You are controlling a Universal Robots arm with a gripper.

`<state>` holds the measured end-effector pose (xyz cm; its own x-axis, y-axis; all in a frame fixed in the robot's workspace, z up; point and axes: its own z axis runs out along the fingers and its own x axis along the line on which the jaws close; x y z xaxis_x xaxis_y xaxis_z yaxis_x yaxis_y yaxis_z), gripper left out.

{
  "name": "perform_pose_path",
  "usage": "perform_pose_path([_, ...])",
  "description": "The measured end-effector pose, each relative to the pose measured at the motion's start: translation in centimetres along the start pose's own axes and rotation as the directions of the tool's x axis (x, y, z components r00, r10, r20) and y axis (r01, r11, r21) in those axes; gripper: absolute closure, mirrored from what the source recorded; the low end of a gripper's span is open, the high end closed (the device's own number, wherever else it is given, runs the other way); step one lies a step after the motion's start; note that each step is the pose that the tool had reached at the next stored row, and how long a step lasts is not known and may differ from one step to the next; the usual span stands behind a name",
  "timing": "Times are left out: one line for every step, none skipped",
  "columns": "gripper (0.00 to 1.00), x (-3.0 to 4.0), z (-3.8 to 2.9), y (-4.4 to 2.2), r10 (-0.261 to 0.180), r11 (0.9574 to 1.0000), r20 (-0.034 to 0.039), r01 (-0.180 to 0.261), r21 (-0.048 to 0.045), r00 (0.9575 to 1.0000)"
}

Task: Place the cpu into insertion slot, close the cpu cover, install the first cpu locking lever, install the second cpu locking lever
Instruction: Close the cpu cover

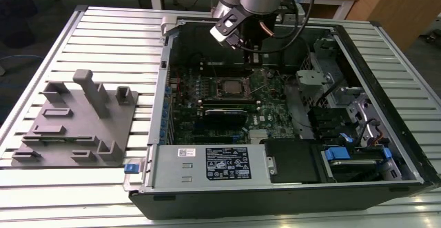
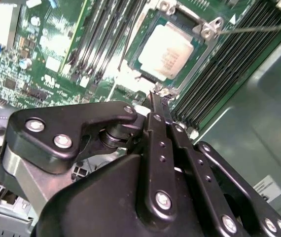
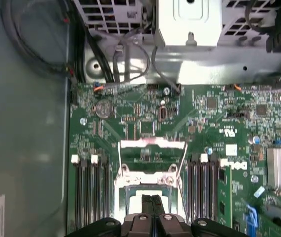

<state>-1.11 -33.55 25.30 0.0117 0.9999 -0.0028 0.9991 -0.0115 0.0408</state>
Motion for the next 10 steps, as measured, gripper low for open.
perform_pose_path([0.9, 0.0, 0.01, 0.21, 0.0, 1.0, 0.0, 0.0, 0.0001, 1.0])
perform_pose_path([0.9, 0.01, 0.02, 0.43, 0.0, 1.0, 0.0, 0.0, 0.0, 1.0])
perform_pose_path([0.9, 0.01, 0.03, 0.64, 0.0, 1.0, 0.0, 0.0, 0.0, 1.0])
perform_pose_path([0.9, 0.01, 0.04, 0.8, 0.0, 1.0, 0.0, 0.0, 0.0001, 1.0])
perform_pose_path([0.9, 0.01, 0.04, 0.9, 0.0, 1.0, 0.0, 0.0, 0.0001, 1.0])
perform_pose_path([0.9, 0.01, 0.04, 0.9, 0.0, 1.0, 0.0001, 0.0, 0.0001, 1.0])
perform_pose_path([0.9, 0.01, 0.04, 0.9, 0.0, 1.0, 0.0001, 0.0, 0.0001, 1.0])
perform_pose_path([0.9, 0.02, 0.03, 0.91, 0.0, 1.0, 0.0, 0.0, 0.0001, 1.0])
perform_pose_path([0.9, 0.01, -0.03, 0.91, 0.0, 1.0, 0.0004, 0.0, 0.0003, 1.0])
perform_pose_path([0.9, 0.01, -0.09, 0.92, 0.0, 1.0, 0.0002, 0.0, 0.0003, 1.0])
